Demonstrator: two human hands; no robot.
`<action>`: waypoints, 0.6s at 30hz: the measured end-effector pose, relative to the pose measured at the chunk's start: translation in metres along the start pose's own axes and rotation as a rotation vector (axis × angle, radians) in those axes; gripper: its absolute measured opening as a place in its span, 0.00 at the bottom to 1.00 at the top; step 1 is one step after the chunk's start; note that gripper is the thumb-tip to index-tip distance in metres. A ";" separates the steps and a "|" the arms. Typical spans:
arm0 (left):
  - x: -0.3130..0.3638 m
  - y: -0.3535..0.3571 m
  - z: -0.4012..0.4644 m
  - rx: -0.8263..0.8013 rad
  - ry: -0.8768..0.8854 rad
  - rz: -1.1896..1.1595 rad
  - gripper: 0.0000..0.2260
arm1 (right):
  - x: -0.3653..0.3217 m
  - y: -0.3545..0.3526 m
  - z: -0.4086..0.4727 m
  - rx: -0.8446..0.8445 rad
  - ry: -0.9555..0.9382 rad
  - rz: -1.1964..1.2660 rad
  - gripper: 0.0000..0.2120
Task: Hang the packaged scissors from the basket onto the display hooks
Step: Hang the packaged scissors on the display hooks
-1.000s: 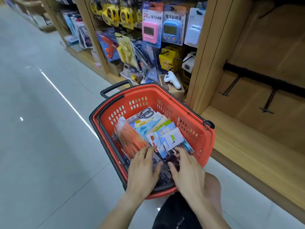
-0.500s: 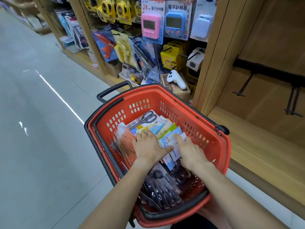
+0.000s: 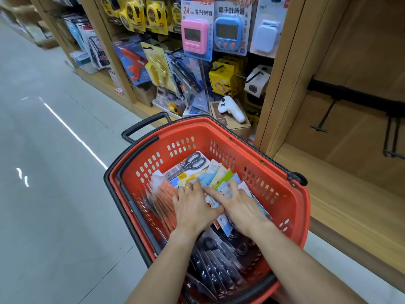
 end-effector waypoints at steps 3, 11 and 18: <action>-0.001 -0.001 0.001 0.017 -0.015 -0.066 0.42 | 0.001 -0.003 -0.001 0.040 0.013 -0.023 0.45; 0.011 -0.011 -0.001 0.062 0.078 -0.089 0.37 | 0.014 -0.013 0.000 0.156 0.110 -0.024 0.30; 0.041 -0.005 -0.011 -0.029 0.317 -0.165 0.16 | 0.021 -0.013 0.000 0.192 0.090 0.044 0.29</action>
Point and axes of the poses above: each hand's wrist, its own z-axis towards the middle knuckle, its own y-axis out of the palm, x = y × z, the point moved 8 cm from there along z, towards the middle knuckle, and after that the axes turned 15 degrees about x, right-handed, at the moved point
